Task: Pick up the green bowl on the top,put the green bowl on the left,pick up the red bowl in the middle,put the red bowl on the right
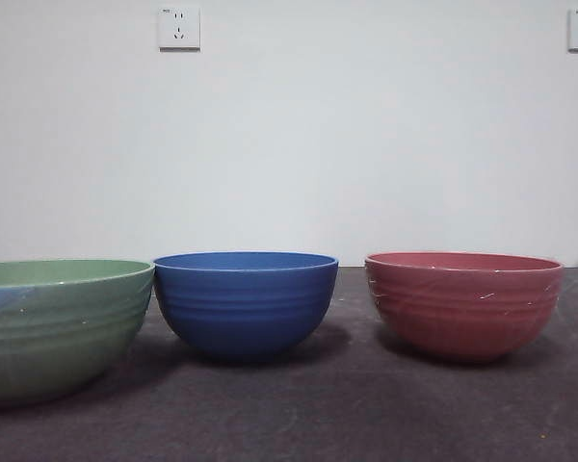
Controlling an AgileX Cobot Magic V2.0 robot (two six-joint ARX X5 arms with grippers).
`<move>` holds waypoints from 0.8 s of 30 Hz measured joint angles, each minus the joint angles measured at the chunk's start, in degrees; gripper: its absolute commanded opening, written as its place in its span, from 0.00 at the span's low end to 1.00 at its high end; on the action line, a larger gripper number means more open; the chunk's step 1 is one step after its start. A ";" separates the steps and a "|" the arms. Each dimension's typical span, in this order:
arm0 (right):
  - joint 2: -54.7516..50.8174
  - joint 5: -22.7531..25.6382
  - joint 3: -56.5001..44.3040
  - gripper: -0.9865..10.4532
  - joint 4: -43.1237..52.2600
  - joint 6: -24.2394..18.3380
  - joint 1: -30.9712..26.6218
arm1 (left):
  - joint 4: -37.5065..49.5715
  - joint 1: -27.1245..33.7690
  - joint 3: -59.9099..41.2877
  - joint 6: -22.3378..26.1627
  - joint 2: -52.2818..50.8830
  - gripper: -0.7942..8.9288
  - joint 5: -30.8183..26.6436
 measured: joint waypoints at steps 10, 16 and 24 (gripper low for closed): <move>-0.63 0.33 0.00 0.09 -0.37 0.02 0.02 | 0.00 0.00 0.00 0.00 0.00 0.08 0.00; -10.25 2.62 -1.95 0.09 -3.45 -2.01 -2.97 | 0.00 0.00 0.00 0.00 0.00 0.08 0.00; -26.16 -3.80 -18.12 0.09 -1.97 -2.01 -14.73 | 0.00 0.00 0.00 0.00 0.00 0.08 0.00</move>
